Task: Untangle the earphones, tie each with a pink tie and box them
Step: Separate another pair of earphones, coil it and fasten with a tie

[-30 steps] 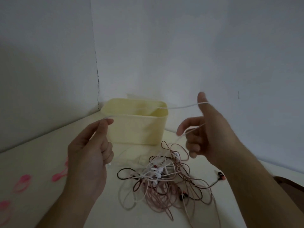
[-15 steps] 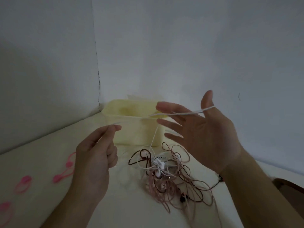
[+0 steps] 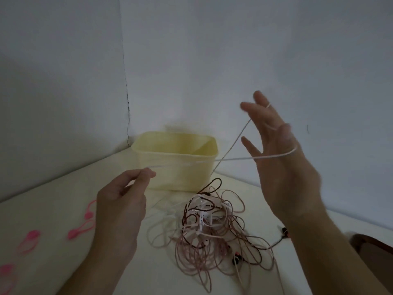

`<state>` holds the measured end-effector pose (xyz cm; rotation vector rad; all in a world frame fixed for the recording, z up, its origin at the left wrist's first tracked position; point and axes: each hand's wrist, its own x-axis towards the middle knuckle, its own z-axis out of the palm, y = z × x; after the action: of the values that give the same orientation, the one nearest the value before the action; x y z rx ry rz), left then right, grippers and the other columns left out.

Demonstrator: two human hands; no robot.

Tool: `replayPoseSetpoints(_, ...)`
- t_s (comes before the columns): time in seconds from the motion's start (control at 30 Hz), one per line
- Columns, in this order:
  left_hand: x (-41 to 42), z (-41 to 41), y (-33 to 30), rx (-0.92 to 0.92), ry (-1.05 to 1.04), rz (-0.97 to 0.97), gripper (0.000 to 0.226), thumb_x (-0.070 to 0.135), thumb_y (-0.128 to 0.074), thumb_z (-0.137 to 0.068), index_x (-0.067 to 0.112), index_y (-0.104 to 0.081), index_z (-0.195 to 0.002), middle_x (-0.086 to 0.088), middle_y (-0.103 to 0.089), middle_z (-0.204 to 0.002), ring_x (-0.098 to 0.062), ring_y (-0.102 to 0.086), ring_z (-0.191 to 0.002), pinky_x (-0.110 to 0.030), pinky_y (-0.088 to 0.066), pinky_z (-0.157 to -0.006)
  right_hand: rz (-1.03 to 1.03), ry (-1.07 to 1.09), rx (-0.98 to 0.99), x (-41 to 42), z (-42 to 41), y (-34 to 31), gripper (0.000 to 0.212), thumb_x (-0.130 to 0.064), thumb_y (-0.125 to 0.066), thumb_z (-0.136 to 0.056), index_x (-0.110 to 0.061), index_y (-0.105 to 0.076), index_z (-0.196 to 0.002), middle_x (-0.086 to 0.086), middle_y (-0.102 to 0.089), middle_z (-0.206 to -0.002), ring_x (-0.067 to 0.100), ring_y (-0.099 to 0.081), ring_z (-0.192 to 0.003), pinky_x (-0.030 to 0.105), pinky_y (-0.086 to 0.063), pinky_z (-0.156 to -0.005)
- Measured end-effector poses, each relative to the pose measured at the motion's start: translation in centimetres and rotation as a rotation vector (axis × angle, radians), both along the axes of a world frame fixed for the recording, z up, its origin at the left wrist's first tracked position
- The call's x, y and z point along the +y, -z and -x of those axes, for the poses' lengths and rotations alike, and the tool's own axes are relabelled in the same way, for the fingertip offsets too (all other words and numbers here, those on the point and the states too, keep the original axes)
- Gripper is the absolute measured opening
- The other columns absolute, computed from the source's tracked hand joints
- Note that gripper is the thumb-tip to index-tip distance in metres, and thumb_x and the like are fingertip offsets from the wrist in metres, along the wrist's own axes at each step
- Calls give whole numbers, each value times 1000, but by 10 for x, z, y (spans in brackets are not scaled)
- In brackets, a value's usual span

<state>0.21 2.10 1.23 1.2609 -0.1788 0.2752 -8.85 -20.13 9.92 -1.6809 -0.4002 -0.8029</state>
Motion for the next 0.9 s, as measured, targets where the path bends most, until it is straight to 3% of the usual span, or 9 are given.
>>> replayPoseSetpoints(0.1,-5,6,0,-132,-93,-229,12,25,-74,-94,25,-78,-82,-8,-41,-50,-12,-27,-47,-29,-19,-50,-225,-150,-32,-1,7,-4,98,-77,-71,-75,-21,-51,-152,-15,-37,-168,12,-37,-155,64,-30,-121)
replayPoseSetpoints(0.17,-7,10,1,-165,-63,-279,11,27,-75,-93,28,-76,-82,-12,-43,-54,-12,-29,-49,-29,-22,-51,-363,-226,-13,-2,6,-5,106,-70,-74,-77,-11,-42,-159,-6,-42,-166,23,-43,-153,66,-36,-118)
replayPoseSetpoints(0.33,-9,14,-1,-157,100,-296,4,23,-79,-90,27,-78,-90,-8,-25,-57,-16,-21,-50,-24,-18,-45,-611,-399,98,8,4,1,98,-67,-47,-93,9,-39,-154,15,-40,-165,44,-48,-146,74,-43,-111)
replayPoseSetpoints(0.43,-11,17,0,-157,177,-324,16,21,-81,-89,33,-77,-100,2,-23,-54,-13,-20,-47,-23,-18,-44,-522,-486,178,16,1,3,93,-68,-46,-90,10,-49,-141,25,-46,-156,49,-54,-134,68,-47,-109)
replayPoseSetpoints(0.5,-15,18,3,-148,211,-381,28,19,-84,-86,35,-74,-106,6,-23,-52,-12,-21,-47,-23,-21,-46,-440,-504,226,21,0,1,89,-68,-41,-92,12,-56,-127,26,-59,-136,42,-59,-111,56,-55,-90)
replayPoseSetpoints(0.57,-19,20,7,-132,240,-415,34,14,-83,-86,35,-72,-111,4,-23,-53,-13,-25,-48,-20,-28,-48,-401,-535,255,26,-1,-1,86,-67,-34,-95,13,-61,-111,25,-63,-118,37,-58,-95,47,-50,-75)
replayPoseSetpoints(0.7,-22,24,7,-107,319,-397,37,11,-77,-91,34,-74,-120,-8,-29,-53,-9,-28,-42,-10,-29,-45,-365,-648,276,33,-1,-1,85,-64,-27,-99,12,-63,-100,28,-62,-108,37,-53,-91,48,-42,-75)
replayPoseSetpoints(0.8,-24,24,8,-89,366,-371,30,8,-73,-94,32,-79,-112,-6,-37,-51,-5,-28,-40,-11,-27,-44,-344,-757,286,35,-1,-1,84,-64,-28,-99,13,-63,-96,29,-61,-105,39,-50,-91,49,-37,-75)
replayPoseSetpoints(0.9,-28,30,7,-75,402,-332,27,-1,-71,-93,22,-83,-93,2,-60,-53,0,-41,-39,-9,-33,-45,-355,-821,307,36,1,-3,79,-59,-33,-100,12,-64,-90,29,-61,-100,38,-51,-87,48,-37,-73)
